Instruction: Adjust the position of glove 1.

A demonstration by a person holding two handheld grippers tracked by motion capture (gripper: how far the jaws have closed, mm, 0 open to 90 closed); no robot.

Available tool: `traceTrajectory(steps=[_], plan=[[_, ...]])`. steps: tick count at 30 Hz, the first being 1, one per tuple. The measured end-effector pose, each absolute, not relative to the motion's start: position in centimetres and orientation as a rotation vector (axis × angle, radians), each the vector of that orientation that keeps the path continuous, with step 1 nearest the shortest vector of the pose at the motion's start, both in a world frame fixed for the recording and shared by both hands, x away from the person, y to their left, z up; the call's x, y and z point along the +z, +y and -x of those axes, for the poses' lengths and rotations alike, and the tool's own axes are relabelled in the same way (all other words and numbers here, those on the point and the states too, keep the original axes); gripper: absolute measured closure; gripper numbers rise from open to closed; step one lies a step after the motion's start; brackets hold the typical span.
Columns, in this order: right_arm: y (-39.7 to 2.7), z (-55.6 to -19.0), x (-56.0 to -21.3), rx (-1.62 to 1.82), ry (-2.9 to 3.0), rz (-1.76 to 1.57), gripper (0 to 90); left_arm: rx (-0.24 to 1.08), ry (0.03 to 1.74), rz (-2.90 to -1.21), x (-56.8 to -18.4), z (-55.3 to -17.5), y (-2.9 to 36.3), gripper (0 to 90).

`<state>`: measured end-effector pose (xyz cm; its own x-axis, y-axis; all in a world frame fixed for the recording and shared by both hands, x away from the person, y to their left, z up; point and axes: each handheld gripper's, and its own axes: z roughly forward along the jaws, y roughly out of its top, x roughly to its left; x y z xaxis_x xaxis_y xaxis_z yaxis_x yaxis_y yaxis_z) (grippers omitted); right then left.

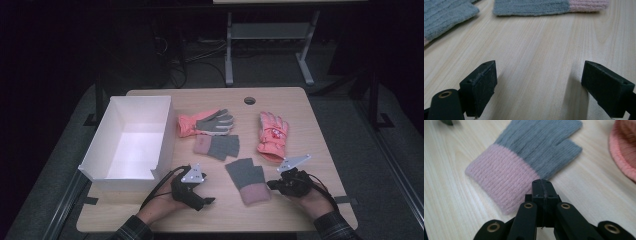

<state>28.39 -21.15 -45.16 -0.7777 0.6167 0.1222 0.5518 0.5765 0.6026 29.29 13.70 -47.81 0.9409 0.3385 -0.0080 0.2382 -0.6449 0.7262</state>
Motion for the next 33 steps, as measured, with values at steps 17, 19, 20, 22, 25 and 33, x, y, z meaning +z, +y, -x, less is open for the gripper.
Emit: traceTrajectory(steps=[17, 19, 20, 22, 25, 33], plan=[[-18.0, -27.7, -45.2, 1.031, 2.817, -0.839, 89.8, 0.161, 0.410, -2.296, -47.8, -29.3, 13.7, 12.4], [-17.3, -27.5, -45.2, 1.039, 2.834, -0.804, 89.9, 0.161, 0.411, -2.296, -47.8, -29.3, 13.7, 12.4], [-17.0, -27.4, -45.2, 1.044, 2.844, -0.804, 89.9, 0.160, 0.412, -2.296, -47.8, -29.3, 13.7, 12.4], [-16.4, -27.3, -45.3, 1.051, 2.858, -0.782, 89.9, 0.159, 0.413, -2.296, -47.8, -29.2, 13.7, 12.4], [-15.4, -27.4, -45.3, 1.057, 2.863, -0.749, 89.9, 0.161, 0.411, -2.296, -47.8, -29.3, 13.7, 12.4], [-13.4, -27.8, -45.2, 1.083, 2.870, -0.680, 89.9, 0.160, 0.411, -2.295, -47.8, -29.3, 13.7, 12.4]])
